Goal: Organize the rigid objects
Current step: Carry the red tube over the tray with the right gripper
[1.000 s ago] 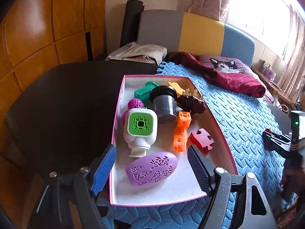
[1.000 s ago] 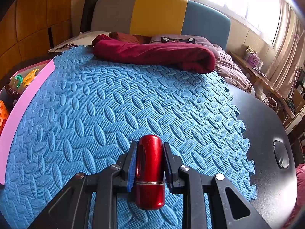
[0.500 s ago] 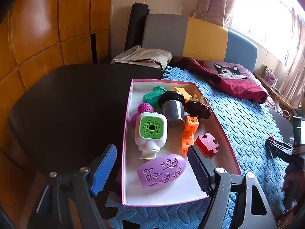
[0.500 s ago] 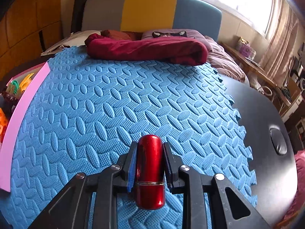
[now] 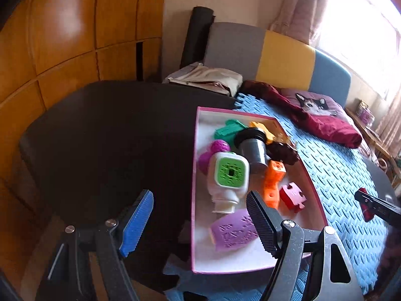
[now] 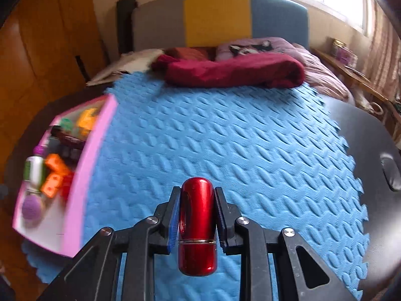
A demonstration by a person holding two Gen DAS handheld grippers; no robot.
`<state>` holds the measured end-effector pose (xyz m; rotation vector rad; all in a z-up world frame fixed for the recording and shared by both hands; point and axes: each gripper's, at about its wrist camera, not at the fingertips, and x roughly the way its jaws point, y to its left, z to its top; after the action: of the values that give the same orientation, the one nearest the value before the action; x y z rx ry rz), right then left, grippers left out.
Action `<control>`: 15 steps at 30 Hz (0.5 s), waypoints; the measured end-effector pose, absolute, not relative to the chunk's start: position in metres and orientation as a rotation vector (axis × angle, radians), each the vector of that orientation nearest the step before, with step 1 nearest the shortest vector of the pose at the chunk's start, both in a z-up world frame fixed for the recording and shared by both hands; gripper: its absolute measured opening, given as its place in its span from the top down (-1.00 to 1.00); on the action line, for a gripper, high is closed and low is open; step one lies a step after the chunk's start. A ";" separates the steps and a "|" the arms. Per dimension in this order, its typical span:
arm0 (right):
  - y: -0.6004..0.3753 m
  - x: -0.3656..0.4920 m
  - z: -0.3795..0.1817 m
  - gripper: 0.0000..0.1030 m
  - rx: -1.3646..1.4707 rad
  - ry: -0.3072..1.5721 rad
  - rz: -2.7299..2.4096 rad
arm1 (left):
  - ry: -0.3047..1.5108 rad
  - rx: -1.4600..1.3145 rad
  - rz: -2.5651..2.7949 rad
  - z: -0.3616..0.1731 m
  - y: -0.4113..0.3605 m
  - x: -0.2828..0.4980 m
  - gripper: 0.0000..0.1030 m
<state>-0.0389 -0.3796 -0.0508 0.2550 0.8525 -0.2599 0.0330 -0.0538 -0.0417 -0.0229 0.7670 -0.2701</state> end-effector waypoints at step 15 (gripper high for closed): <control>-0.223 0.008 -0.033 0.52 0.135 0.852 0.194 | 0.775 -0.054 -0.189 -0.046 -0.026 0.043 -0.50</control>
<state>0.0078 -0.2230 -0.0327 0.1354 0.8520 0.1937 0.0435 -0.0262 -0.0462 -0.0535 0.7750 -0.1891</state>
